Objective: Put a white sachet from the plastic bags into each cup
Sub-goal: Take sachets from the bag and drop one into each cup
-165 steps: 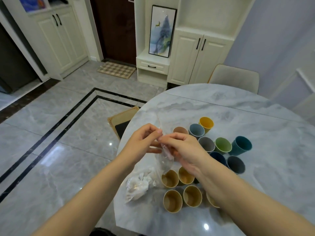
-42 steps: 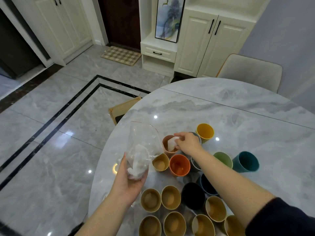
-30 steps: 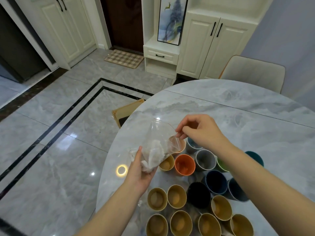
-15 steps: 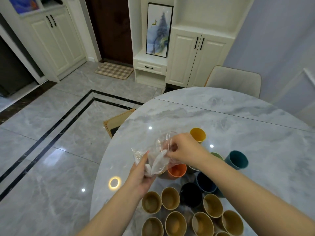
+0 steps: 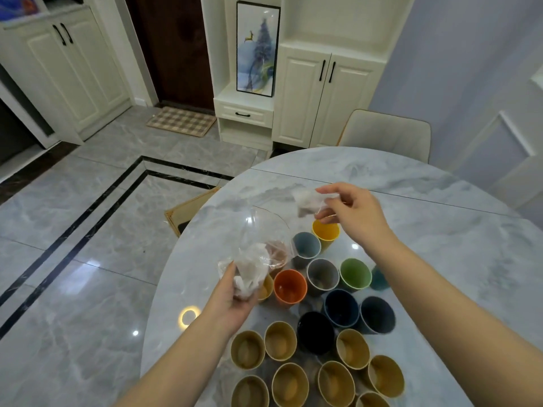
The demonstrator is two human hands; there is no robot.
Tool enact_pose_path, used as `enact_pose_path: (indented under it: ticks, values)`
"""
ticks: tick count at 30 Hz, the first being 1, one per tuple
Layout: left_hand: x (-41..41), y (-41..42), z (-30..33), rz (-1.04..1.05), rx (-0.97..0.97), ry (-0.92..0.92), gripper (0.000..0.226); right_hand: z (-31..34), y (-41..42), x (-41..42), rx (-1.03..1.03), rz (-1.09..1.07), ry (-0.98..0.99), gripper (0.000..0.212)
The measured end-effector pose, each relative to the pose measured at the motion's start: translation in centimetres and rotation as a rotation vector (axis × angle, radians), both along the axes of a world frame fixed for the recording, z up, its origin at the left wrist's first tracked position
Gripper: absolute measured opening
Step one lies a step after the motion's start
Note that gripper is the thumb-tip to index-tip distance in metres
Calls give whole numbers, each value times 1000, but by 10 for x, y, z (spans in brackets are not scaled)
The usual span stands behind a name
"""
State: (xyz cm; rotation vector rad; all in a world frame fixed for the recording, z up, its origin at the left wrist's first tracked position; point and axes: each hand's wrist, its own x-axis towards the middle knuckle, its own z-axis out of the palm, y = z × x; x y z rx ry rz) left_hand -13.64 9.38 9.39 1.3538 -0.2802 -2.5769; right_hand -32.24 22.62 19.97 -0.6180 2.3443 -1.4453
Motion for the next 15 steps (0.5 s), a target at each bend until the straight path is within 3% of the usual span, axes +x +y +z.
enact_pose_path:
  ticks: [6, 12, 15]
  values:
    - [-4, -8, -14, 72, 11, -93, 47, -63, 2, -33, 226, -44, -170, 35]
    - [2, -16, -20, 116, 34, -155, 56, -112, -10, -36, 425, 8, -187, 27]
    - [7, -19, -22, 128, 44, -157, 55, -127, -16, -38, 514, 53, -196, 32]
